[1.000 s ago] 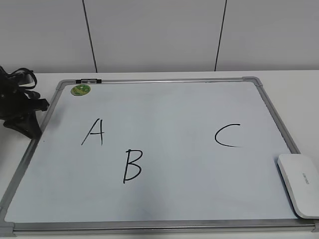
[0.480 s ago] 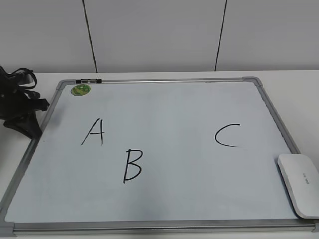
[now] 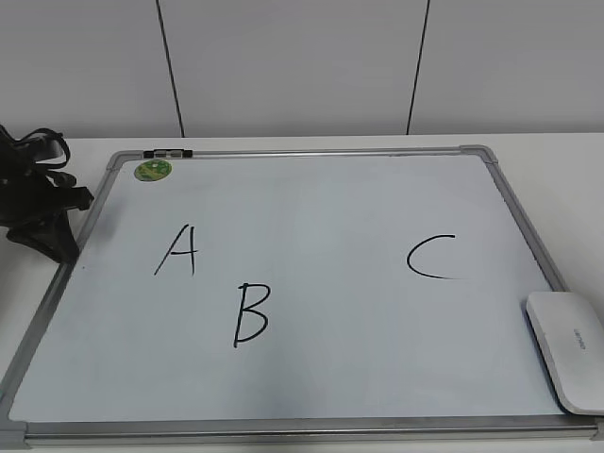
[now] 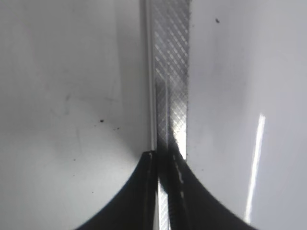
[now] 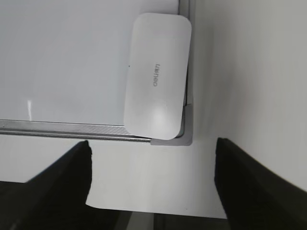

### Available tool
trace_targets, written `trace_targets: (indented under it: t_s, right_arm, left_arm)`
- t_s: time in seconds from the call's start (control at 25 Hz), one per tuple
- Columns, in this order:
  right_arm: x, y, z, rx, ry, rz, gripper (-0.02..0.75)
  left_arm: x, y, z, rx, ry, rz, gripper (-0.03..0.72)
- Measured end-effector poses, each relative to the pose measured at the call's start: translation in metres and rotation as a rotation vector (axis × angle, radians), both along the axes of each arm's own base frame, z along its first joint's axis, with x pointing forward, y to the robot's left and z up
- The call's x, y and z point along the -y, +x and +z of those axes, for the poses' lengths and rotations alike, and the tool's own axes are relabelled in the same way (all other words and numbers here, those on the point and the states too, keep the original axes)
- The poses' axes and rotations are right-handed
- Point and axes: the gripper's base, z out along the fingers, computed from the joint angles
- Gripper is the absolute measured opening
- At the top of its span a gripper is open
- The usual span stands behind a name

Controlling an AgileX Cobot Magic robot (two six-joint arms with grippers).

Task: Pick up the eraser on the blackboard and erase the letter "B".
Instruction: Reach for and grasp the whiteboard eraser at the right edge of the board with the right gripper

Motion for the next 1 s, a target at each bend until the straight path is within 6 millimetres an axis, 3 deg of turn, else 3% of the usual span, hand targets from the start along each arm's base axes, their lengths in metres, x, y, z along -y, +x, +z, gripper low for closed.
trace_targets:
  t_s: [0.44, 1.0]
  right_arm:
    - [0.001, 0.049, -0.051, -0.129, 0.010, -0.014, 0.590]
    - [-0.008, 0.082, -0.103, -0.202, 0.002, 0.009, 0.590]
  left_arm:
    - [0.000, 0.000, 0.000, 0.000, -0.002, 0.001, 0.027]
    - [0.000, 0.000, 0.000, 0.000, -0.004, 0.004, 0.028]
